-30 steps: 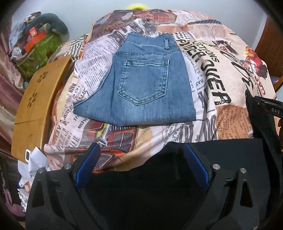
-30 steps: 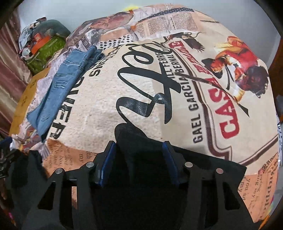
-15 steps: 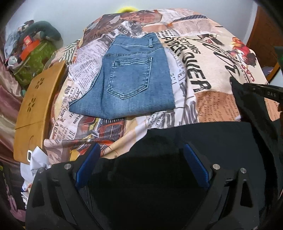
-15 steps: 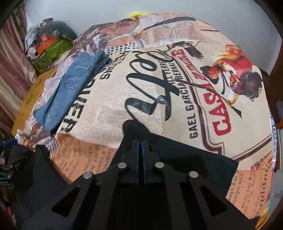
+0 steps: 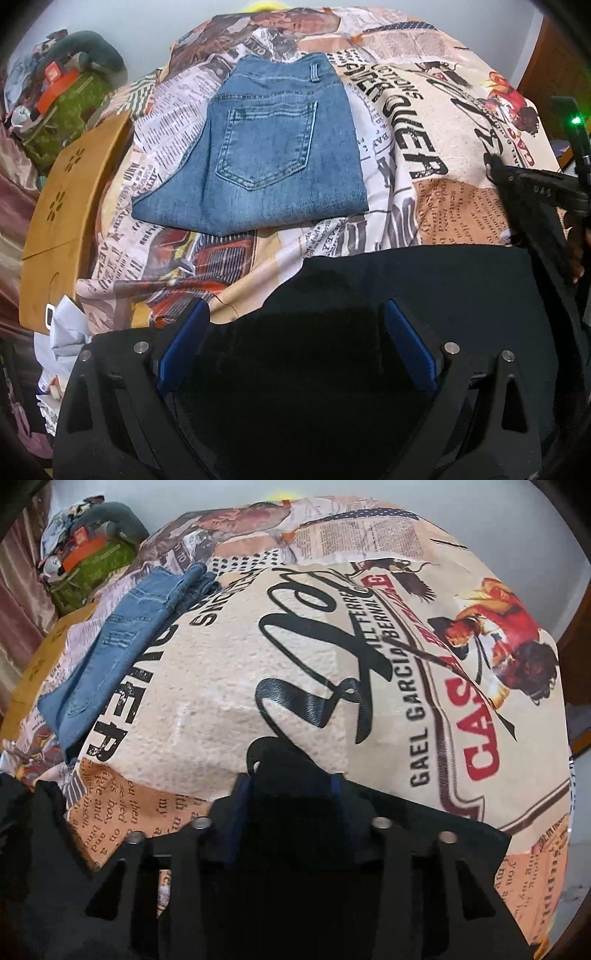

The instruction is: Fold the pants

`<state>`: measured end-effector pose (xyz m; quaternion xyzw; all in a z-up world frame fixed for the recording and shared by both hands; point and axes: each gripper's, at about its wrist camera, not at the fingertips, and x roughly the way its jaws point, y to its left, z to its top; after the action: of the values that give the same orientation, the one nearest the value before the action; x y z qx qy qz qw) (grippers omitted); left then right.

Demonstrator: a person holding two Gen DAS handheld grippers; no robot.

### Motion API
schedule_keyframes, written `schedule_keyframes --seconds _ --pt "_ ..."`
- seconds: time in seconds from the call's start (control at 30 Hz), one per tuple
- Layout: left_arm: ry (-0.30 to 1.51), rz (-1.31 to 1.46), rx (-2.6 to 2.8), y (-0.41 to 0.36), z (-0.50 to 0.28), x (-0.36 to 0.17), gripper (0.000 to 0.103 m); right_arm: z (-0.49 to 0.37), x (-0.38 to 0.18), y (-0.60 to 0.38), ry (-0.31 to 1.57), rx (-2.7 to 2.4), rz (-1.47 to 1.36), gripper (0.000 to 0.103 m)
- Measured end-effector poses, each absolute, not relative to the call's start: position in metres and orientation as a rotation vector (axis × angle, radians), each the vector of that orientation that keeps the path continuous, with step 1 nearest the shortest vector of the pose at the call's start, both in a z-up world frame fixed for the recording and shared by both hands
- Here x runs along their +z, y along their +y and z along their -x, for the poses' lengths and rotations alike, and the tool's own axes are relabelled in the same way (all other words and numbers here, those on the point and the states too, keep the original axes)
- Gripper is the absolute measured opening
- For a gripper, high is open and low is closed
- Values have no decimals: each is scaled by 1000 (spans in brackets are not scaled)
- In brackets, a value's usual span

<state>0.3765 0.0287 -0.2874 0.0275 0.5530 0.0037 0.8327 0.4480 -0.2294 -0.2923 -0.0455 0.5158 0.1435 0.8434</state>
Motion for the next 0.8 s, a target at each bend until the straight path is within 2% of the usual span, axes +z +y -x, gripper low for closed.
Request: schedule_keyframes --seconds 0.03,0.1,0.3,0.8 --pt "1177 -59 7 28 -376 -289 96 -449 -292 -235 1090 293 82 11" --pt "1185 -62 3 25 -375 -290 96 -451 -293 -246 1098 310 26 9" --pt "1178 -48 -32 17 -360 -274 96 -428 -265 -274 1039 306 -45 8" --pt "1243 -20 -157 -47 -311 -254 96 -310 -100 -392 689 265 -180 8"
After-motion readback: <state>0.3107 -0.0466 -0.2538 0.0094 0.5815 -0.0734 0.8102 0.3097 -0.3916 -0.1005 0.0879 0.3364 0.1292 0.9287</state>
